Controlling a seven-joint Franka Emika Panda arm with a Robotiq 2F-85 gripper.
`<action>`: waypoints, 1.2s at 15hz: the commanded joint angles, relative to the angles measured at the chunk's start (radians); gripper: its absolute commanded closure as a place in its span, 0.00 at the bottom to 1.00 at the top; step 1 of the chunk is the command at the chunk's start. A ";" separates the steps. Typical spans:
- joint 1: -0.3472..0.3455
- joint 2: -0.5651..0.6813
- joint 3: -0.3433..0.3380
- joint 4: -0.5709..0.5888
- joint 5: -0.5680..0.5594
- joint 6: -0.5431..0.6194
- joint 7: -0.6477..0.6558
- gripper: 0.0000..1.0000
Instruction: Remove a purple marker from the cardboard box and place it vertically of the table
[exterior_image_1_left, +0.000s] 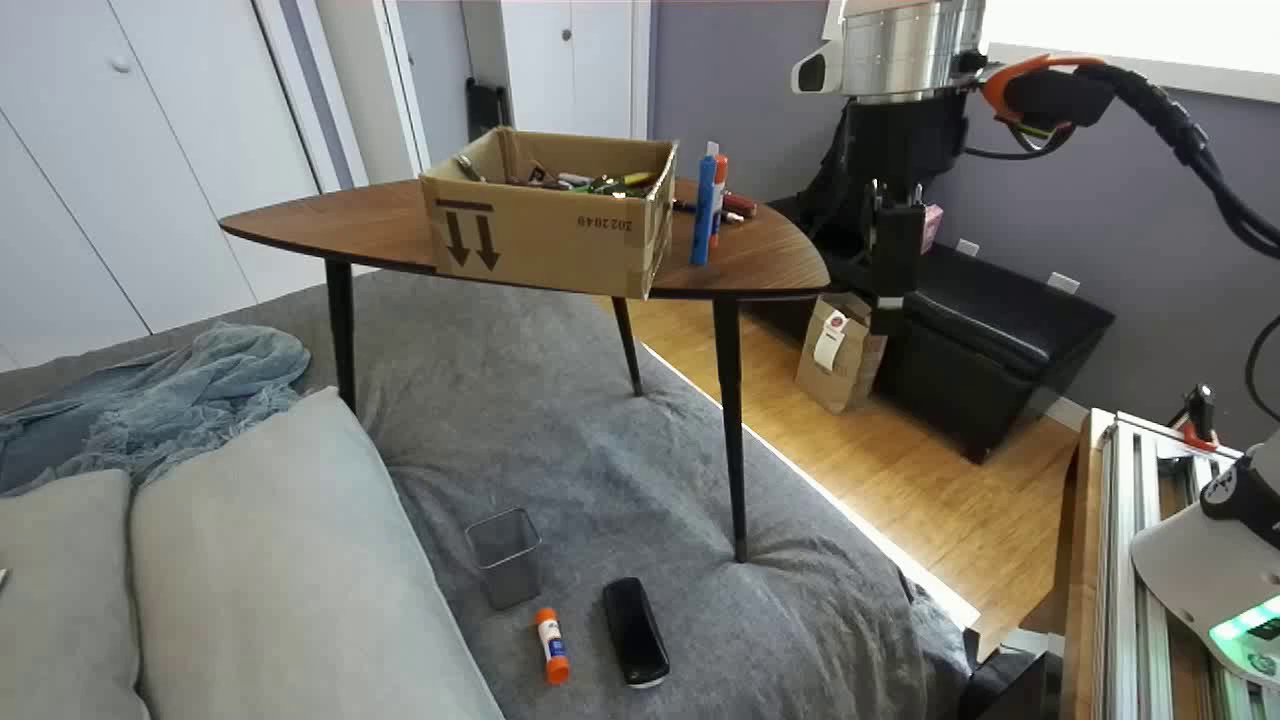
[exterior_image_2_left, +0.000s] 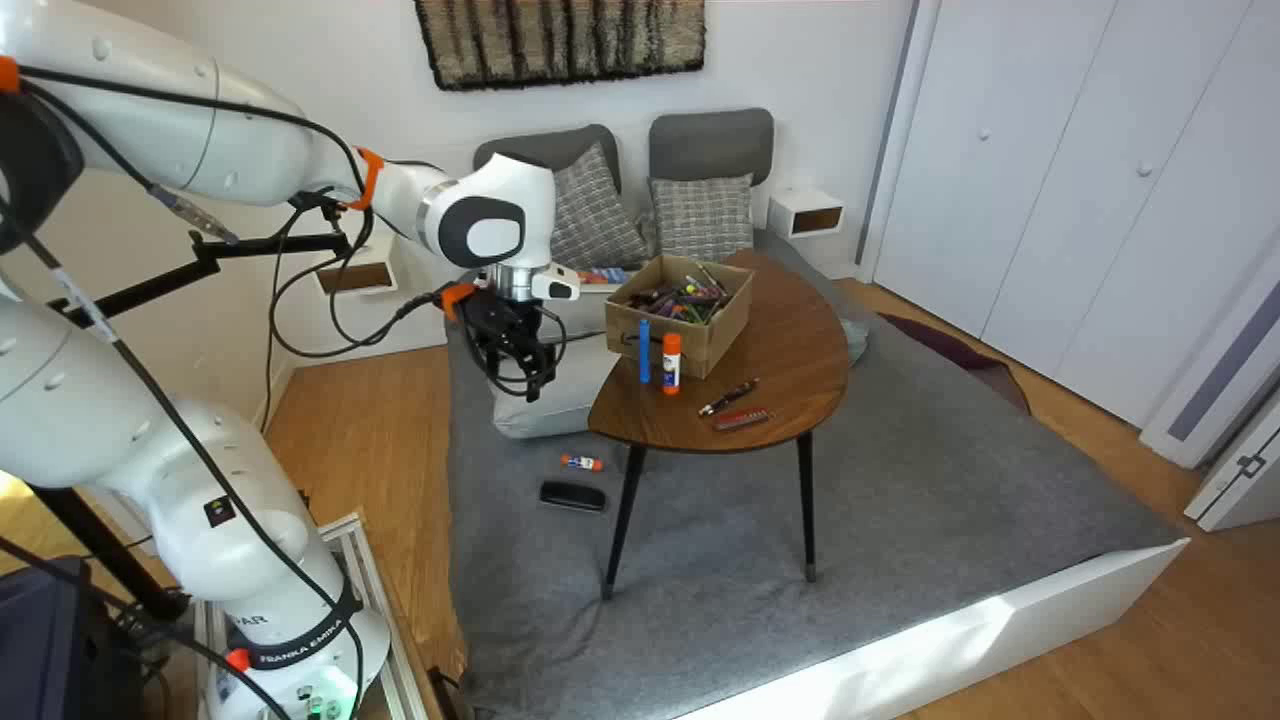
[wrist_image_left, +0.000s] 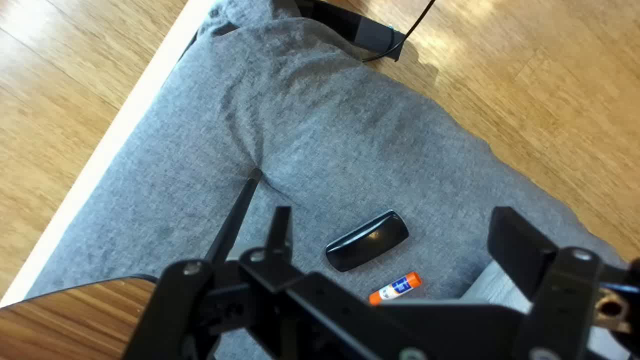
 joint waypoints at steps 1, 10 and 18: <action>-0.006 0.000 0.006 0.002 0.002 -0.003 -0.001 0.00; -0.006 0.000 0.006 0.002 0.002 -0.003 -0.001 0.00; -0.009 0.186 0.013 0.222 -0.076 0.129 -0.051 0.00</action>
